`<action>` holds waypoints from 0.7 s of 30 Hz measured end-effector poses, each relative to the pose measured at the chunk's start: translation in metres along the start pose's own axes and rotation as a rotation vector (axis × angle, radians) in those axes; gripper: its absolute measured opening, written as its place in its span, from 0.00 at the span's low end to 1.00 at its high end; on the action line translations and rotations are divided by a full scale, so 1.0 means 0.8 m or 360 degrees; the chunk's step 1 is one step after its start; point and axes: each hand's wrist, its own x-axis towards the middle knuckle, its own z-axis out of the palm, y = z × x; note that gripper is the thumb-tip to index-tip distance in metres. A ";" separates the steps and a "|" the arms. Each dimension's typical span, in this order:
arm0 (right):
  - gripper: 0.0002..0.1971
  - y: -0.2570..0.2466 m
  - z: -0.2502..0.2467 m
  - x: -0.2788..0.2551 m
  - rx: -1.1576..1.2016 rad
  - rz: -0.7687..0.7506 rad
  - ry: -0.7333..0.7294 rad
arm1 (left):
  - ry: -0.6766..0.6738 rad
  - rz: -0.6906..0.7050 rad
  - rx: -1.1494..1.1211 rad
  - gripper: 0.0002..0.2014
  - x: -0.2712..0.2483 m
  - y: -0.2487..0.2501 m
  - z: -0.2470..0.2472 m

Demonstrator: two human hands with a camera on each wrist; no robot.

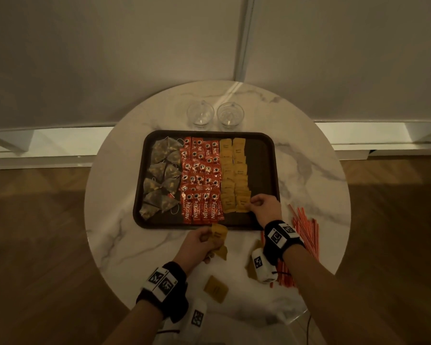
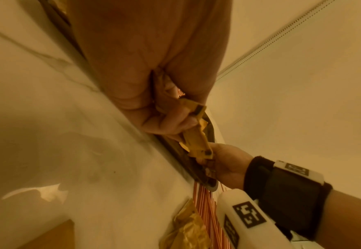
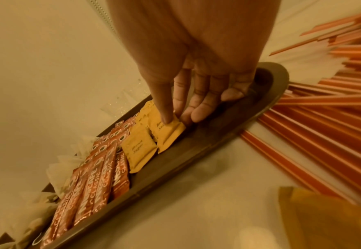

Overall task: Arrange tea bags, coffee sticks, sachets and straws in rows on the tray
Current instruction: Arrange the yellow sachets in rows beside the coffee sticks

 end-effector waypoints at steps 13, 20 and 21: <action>0.07 -0.002 -0.006 0.003 -0.0048 -0.0047 -0.0037 | 0.0003 -0.0041 0.0054 0.10 0.001 -0.007 -0.011; 0.17 0.001 -0.015 -0.004 0.0020 -0.0058 0.0014 | 0.0022 -0.0075 0.0067 0.12 0.005 -0.014 -0.016; 0.17 0.002 -0.018 -0.008 0.0036 -0.0047 0.0013 | 0.0023 -0.0077 0.0076 0.12 0.006 -0.016 -0.016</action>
